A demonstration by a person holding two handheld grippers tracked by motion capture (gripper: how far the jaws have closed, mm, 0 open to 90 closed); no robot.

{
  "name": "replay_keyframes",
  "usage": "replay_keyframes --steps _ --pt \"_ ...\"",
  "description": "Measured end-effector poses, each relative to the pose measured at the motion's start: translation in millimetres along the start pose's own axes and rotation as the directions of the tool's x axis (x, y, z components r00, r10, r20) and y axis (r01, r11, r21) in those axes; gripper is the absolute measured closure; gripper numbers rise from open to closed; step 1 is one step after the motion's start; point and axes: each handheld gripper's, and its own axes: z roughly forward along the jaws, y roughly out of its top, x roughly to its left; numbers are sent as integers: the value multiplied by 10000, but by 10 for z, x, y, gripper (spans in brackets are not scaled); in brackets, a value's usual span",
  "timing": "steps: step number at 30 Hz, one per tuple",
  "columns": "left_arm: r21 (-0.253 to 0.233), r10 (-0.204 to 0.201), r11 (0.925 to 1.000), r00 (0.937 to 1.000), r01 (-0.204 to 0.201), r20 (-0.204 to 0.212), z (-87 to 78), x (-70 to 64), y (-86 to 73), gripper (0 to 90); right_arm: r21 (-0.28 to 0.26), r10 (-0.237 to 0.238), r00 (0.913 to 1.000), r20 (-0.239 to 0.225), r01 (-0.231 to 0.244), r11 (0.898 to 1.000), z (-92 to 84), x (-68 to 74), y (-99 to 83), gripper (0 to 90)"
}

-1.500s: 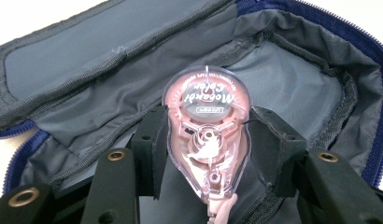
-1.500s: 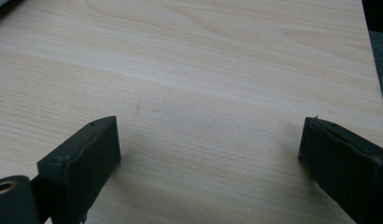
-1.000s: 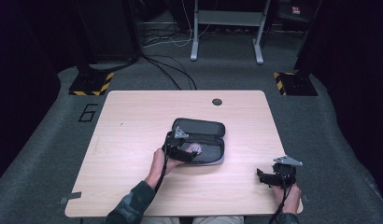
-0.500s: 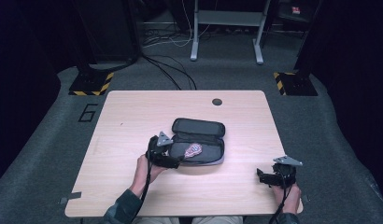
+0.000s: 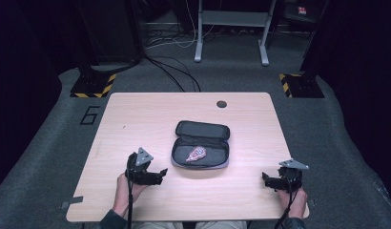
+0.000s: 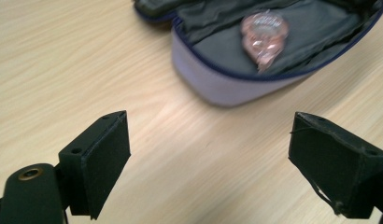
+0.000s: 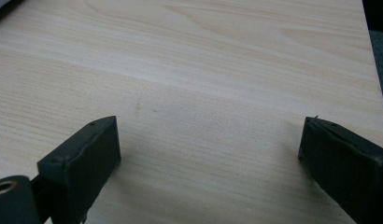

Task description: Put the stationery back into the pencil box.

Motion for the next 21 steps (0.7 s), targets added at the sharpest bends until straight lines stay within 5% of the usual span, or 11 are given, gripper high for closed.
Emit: replay_keyframes --steps 9,14,19,21 --pt "540 -686 9959 9950 726 -724 -36 175 -433 106 -1 -8 10000 5 8 10000 0 0 0 52" --pt "608 -1171 9899 9806 1279 -1574 -34 325 -687 86 -1 -5 10000 5 5 10000 0 0 0 52" --pt "403 -1574 9851 9710 1672 -1802 -41 433 -786 62 -3 -5 10000 5 5 10000 0 0 0 52" --pt "477 -1641 9836 9722 1742 -1668 -23 481 -786 41 0 -7 10000 5 7 10000 0 0 0 52"
